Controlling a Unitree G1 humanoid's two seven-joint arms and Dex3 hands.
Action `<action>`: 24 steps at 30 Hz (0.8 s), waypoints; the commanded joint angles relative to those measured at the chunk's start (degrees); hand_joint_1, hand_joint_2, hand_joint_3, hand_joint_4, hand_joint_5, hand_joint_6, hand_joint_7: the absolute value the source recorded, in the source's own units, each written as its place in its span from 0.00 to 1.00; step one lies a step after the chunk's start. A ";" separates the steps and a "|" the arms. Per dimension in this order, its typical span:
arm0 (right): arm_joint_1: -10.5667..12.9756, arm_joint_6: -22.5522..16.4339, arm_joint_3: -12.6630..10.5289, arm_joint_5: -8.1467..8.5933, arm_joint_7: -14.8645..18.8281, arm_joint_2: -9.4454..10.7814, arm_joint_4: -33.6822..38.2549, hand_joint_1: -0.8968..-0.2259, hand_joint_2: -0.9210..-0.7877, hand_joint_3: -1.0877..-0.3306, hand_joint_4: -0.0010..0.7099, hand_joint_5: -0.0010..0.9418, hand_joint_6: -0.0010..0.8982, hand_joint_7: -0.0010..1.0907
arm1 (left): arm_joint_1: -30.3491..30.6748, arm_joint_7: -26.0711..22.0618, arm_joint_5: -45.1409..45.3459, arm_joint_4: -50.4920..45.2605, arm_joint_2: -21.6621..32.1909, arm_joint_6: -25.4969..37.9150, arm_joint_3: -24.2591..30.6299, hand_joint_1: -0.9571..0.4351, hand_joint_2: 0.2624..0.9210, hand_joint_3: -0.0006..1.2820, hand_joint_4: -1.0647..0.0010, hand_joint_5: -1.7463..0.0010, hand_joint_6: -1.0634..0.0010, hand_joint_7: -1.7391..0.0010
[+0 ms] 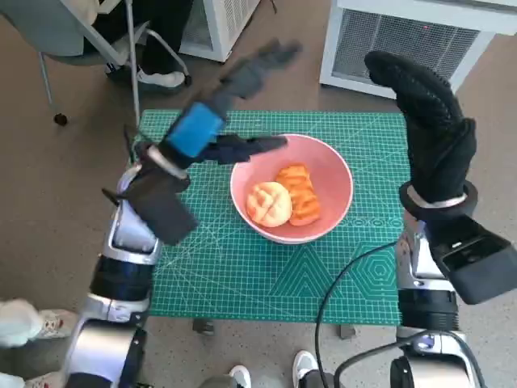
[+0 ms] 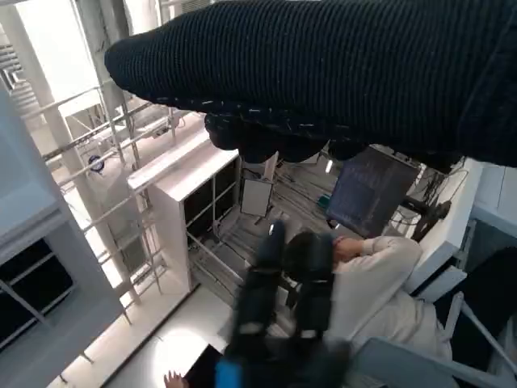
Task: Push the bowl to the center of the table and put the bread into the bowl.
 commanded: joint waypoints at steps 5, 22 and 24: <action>-2.19 1.02 -0.07 1.35 0.30 0.54 0.80 0.54 0.00 0.35 0.09 0.39 0.00 0.51 | 5.22 2.75 -8.43 -3.12 -4.80 -6.03 3.77 0.35 1.00 0.24 0.69 1.00 0.83 0.75; -4.71 0.93 0.99 1.74 2.09 0.78 1.66 0.55 0.00 0.39 0.20 0.27 0.00 0.57 | 6.94 1.61 -12.18 -4.07 -5.84 -6.34 4.33 0.32 1.00 0.25 0.73 1.00 0.81 0.80; -4.78 0.93 1.05 1.43 2.09 0.66 1.68 0.55 0.00 0.39 0.20 0.26 0.00 0.57 | 6.84 1.62 -11.91 -3.94 -5.68 -6.47 4.33 0.31 1.00 0.25 0.73 1.00 0.81 0.81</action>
